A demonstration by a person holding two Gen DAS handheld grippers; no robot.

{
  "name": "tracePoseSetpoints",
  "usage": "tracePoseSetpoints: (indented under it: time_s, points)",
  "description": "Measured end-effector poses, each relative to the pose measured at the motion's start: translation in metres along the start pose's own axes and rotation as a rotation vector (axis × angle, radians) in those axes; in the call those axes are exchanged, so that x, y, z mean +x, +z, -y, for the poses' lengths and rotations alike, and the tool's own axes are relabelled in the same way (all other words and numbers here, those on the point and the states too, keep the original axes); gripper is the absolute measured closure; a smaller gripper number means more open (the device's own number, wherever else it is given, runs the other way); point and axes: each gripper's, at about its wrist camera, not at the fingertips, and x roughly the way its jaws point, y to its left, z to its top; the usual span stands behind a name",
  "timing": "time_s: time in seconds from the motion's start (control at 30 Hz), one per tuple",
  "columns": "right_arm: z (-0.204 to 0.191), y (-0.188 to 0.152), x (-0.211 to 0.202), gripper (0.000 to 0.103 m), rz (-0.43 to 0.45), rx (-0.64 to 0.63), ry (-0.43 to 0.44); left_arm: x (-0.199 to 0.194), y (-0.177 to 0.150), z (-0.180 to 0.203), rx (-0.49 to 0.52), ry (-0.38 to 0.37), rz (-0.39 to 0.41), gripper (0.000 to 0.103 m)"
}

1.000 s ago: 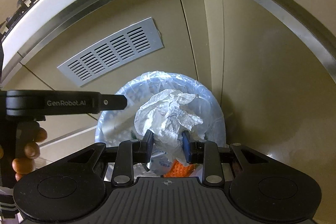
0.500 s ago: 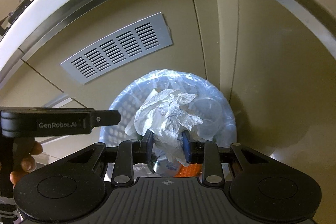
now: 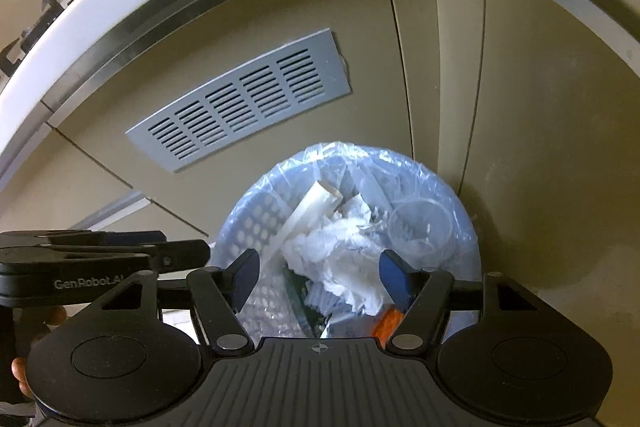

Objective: Collect trash
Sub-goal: 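Open both tools to drop tube and tissue into the wastebasket, then raise both open tools back up toward the counter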

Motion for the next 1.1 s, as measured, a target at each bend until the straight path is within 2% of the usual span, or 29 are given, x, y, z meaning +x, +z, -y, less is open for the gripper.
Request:
tracePoseSetpoints:
  time_s: [0.33,0.73,1.1]
  points:
    - [-0.009,-0.009,-0.030,0.037,-0.026,0.036,-0.011,-0.043,0.000,-0.003,0.031,-0.038,0.010,0.051]
    - [-0.019,0.006,-0.100,0.033,0.085,0.066,0.000,-0.115,0.018,0.013,0.105,-0.129,0.135,0.049]
    - [-0.022,0.032,-0.143,0.031,0.180,0.034,0.030,-0.147,0.050,0.031,0.111,-0.145,0.233,0.048]
